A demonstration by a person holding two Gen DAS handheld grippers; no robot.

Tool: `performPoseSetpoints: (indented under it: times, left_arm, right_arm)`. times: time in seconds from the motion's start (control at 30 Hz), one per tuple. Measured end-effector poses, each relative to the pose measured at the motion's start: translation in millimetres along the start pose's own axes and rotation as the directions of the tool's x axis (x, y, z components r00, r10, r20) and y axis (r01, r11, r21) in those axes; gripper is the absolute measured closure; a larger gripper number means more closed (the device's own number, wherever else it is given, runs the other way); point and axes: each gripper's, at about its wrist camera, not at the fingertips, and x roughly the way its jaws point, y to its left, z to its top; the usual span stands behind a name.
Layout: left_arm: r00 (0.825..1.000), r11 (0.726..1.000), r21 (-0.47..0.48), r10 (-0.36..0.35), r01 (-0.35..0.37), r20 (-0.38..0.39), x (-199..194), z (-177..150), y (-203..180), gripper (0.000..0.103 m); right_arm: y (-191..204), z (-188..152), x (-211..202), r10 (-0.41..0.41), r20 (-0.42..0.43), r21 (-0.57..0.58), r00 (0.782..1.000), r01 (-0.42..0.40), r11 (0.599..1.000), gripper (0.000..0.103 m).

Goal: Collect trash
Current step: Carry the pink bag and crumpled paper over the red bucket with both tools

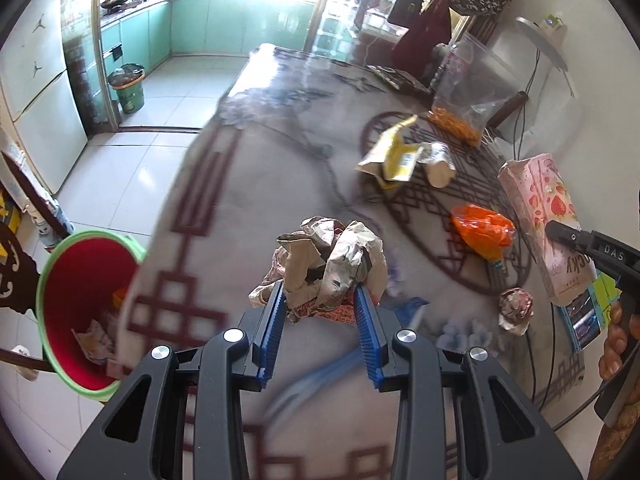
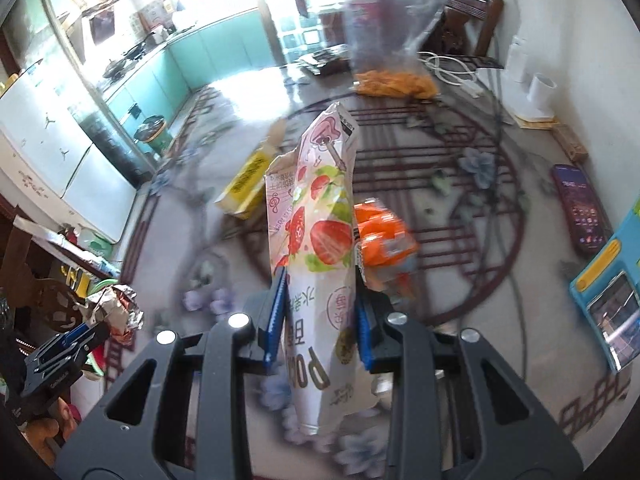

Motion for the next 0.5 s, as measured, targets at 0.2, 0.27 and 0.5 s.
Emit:
performPoseSetpoints:
  times: [0.2, 0.27, 0.5]
  left_arm:
    - [1.0, 1.0, -0.009, -0.004, 0.004, 0.009, -12, -2, 41, 0.07]
    - [1.0, 1.0, -0.013, -0.005, 0.005, 0.011, -16, -4, 51, 0.07]
    - [0.999, 0.999, -0.046, 0.017, -0.016, 0.037, -31, -5, 88, 0.07]
  right_arm:
    - [55, -15, -1, 0.025, -0.003, -0.036, 1.0, -0.025, 0.999, 0.073]
    - [74, -20, 1, 0.039, -0.009, -0.052, 0.999, -0.039, 0.998, 0.073]
    - [132, -28, 4, 0.086, -0.019, -0.121, 0.996, -0.088, 0.989, 0.073]
